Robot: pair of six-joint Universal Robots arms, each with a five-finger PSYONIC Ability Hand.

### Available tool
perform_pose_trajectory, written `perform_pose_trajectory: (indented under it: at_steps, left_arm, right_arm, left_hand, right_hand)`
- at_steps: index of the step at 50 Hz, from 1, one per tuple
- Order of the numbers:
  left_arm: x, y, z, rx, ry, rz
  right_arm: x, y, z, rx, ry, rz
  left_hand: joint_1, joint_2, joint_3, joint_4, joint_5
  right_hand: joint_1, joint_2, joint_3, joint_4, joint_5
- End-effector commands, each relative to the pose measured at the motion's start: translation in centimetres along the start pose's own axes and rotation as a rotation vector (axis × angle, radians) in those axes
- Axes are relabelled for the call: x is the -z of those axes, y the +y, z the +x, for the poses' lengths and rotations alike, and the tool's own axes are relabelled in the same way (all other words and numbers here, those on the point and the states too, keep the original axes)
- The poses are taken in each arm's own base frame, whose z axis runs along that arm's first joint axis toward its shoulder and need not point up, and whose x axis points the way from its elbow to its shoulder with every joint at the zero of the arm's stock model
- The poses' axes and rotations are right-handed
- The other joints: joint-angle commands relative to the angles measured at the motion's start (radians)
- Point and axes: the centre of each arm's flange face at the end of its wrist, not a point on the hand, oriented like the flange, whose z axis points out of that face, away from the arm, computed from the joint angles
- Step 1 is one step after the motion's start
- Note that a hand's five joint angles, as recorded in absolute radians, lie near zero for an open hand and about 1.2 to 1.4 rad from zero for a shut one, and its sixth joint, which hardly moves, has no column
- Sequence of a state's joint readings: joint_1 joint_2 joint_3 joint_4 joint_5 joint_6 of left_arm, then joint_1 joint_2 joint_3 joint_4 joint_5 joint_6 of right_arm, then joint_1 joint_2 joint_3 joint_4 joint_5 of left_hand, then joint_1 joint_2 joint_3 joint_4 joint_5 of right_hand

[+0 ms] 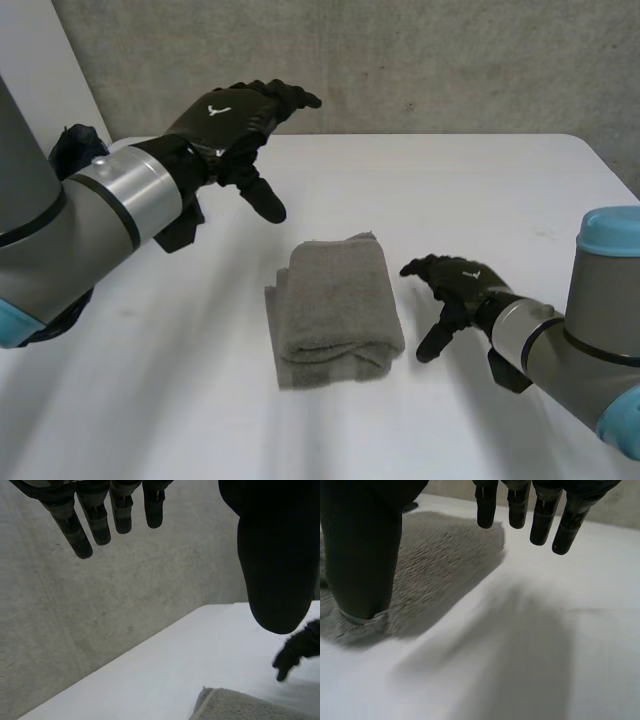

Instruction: Fold the laundry.

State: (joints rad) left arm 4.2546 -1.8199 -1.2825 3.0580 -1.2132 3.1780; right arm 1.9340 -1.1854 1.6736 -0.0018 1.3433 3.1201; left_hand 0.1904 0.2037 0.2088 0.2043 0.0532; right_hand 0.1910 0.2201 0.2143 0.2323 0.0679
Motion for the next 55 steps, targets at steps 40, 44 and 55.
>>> perform_pose_trajectory:
  at_steps: [40, 44, 55]
  left_arm:
    - [0.5, 1.7, -0.2, 0.023, -0.026, -0.056]
    - [0.4, 1.9, -0.2, 0.024, -0.026, -0.059]
    - [0.2, 2.4, -0.3, 0.027, -0.026, -0.07]
  right_arm:
    - [-6.8, 0.6, -3.5, -0.206, -0.159, 0.036]
    - [-8.5, -1.5, -3.4, -0.174, -0.17, 0.098]
    - [-15.4, -6.1, 6.2, -0.017, 0.014, 0.19]
  left_hand:
    - [0.003, -0.011, -0.016, -0.011, -0.035]
    - [0.003, -0.011, -0.016, -0.011, -0.035]
    - [0.003, -0.011, -0.016, -0.011, -0.035]
  right_hand:
    - [1.205, 1.176, 1.182, 1.164, 1.154]
    - [1.205, 1.176, 1.182, 1.164, 1.154]
    - [1.205, 1.176, 1.182, 1.164, 1.154]
